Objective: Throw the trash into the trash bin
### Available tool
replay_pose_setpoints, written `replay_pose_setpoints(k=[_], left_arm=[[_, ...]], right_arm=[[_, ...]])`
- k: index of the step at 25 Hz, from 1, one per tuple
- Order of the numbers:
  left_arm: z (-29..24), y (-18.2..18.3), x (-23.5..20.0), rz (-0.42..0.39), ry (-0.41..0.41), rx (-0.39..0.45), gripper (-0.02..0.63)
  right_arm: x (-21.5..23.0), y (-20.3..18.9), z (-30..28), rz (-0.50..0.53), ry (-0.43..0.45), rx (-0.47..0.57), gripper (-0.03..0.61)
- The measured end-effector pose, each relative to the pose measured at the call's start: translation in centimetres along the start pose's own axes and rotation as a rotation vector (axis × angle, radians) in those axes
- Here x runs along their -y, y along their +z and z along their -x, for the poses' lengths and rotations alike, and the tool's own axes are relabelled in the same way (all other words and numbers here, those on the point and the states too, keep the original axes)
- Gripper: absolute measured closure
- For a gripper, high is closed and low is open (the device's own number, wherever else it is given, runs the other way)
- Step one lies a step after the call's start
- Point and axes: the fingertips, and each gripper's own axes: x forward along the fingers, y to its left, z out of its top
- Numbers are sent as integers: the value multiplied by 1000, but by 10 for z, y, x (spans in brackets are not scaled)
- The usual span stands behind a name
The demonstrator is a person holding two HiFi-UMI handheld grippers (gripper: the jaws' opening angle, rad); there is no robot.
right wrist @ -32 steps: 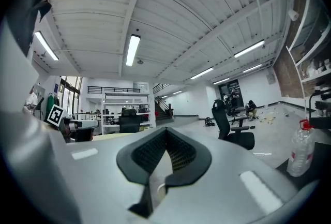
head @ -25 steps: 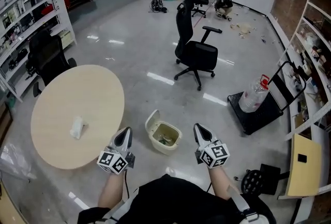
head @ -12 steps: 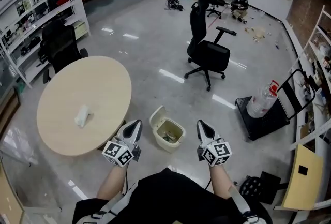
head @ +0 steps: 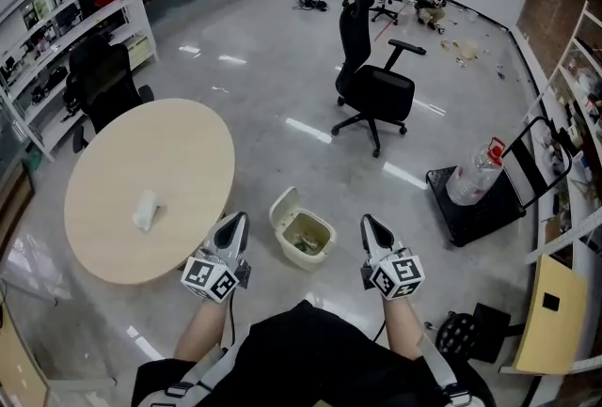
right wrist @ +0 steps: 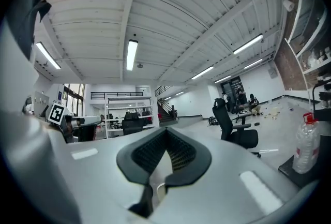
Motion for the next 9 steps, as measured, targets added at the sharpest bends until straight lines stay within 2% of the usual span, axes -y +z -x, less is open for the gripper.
replay_pose_setpoints(k=[9], left_arm=[[-1, -9, -6, 29, -21, -24, 612]], right_arm=[[-3, -6, -3, 15, -22, -14, 574]])
